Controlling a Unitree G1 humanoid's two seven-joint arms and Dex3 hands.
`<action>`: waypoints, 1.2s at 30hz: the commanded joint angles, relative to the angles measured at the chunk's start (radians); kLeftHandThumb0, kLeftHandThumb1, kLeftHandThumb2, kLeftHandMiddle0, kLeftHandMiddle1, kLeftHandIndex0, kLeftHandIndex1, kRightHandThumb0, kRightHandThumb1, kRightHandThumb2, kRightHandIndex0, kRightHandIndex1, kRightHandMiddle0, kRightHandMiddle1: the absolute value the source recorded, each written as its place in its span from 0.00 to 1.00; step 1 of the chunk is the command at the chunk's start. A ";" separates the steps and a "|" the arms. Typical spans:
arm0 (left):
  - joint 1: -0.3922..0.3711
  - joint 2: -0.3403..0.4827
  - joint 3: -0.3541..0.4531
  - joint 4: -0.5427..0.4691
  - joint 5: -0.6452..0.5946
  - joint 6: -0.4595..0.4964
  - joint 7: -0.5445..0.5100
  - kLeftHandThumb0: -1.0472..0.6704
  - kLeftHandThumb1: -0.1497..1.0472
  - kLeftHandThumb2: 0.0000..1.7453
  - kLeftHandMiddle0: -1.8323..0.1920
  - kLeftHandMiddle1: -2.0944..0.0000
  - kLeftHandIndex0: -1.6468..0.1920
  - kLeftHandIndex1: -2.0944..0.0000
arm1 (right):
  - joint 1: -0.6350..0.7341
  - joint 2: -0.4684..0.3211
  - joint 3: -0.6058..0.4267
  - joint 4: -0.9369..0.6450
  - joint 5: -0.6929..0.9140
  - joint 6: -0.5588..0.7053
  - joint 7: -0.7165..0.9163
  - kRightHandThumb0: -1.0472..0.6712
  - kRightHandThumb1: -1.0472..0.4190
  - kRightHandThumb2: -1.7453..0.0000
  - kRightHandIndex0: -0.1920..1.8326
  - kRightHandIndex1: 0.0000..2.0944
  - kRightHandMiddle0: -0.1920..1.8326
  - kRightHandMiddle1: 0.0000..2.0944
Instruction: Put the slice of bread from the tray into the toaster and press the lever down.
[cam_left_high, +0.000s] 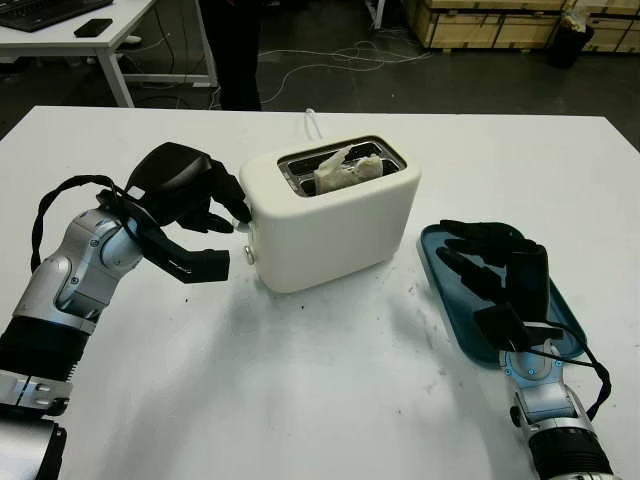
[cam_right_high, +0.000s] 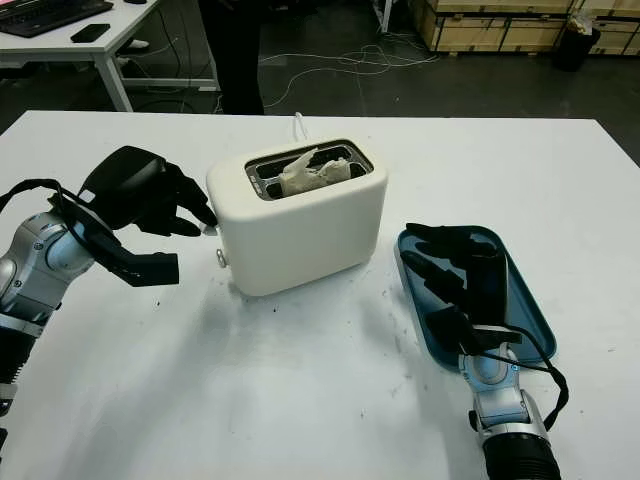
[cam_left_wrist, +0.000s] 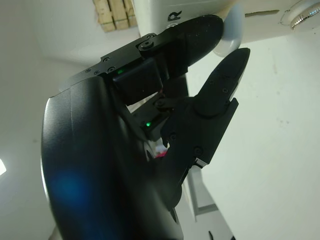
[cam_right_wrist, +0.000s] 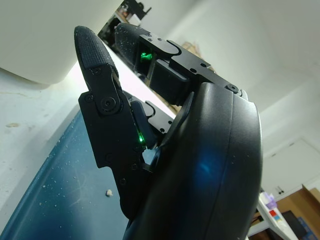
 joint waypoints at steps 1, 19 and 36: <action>0.000 -0.013 -0.021 0.001 0.002 -0.009 0.002 0.49 0.63 0.00 0.28 0.53 0.10 1.00 | -0.001 0.003 -0.004 -0.001 0.012 -0.020 -0.001 0.24 0.17 1.00 0.69 0.04 0.66 0.00; 0.040 -0.194 -0.109 0.195 0.002 0.137 0.036 0.56 0.69 0.01 0.28 0.70 0.16 1.00 | 0.002 -0.002 -0.007 0.004 0.015 -0.027 0.002 0.25 0.17 1.00 0.70 0.04 0.66 0.00; 0.221 -0.314 -0.232 0.227 0.004 0.236 0.094 0.54 0.78 0.00 0.36 0.68 0.20 1.00 | -0.009 -0.002 -0.006 -0.012 -0.001 -0.013 -0.007 0.23 0.16 1.00 0.71 0.04 0.66 0.00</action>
